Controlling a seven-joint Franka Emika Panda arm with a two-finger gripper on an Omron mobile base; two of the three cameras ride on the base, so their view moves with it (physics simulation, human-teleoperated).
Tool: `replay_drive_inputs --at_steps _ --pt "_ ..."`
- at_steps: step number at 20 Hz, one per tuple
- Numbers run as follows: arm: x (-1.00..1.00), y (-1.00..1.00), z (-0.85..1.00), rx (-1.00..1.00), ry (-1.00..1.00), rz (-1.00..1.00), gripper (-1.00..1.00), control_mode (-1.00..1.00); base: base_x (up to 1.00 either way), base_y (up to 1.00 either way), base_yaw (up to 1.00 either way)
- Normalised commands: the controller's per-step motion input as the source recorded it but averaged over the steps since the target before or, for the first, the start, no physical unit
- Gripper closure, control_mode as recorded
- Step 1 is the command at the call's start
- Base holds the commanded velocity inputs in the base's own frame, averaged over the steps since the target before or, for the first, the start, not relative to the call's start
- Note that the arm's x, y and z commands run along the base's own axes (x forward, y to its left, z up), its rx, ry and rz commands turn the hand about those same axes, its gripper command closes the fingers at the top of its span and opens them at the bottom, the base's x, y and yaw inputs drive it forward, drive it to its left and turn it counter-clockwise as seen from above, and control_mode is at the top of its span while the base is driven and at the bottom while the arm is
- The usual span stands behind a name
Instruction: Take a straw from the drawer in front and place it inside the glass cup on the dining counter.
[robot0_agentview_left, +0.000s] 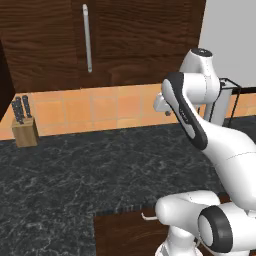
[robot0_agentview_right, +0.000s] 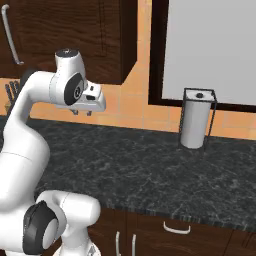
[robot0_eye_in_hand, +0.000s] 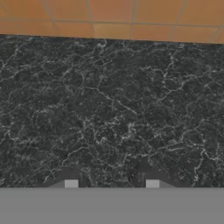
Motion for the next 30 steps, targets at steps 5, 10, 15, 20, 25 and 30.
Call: replay_drive_inputs --at_steps 5,10,15,20,25,30 --pt "0.0 0.0 0.0 0.0 0.0 0.0 -1.0 1.0 -0.46 0.0 0.0" --pt "0.0 0.0 0.0 0.0 0.0 0.0 -1.0 1.0 -0.91 -0.13 0.05" --pt "0.0 0.0 0.0 0.0 0.0 0.0 -1.0 1.0 -0.13 -0.53 0.54" --pt "0.0 0.0 0.0 0.0 0.0 0.0 -1.0 1.0 -0.15 -0.57 0.78" --pt "0.0 0.0 0.0 0.0 0.0 0.0 -1.0 1.0 -0.24 -0.7 0.73" --pt "0.0 0.0 0.0 0.0 0.0 0.0 -1.0 1.0 -0.34 -0.88 0.61"
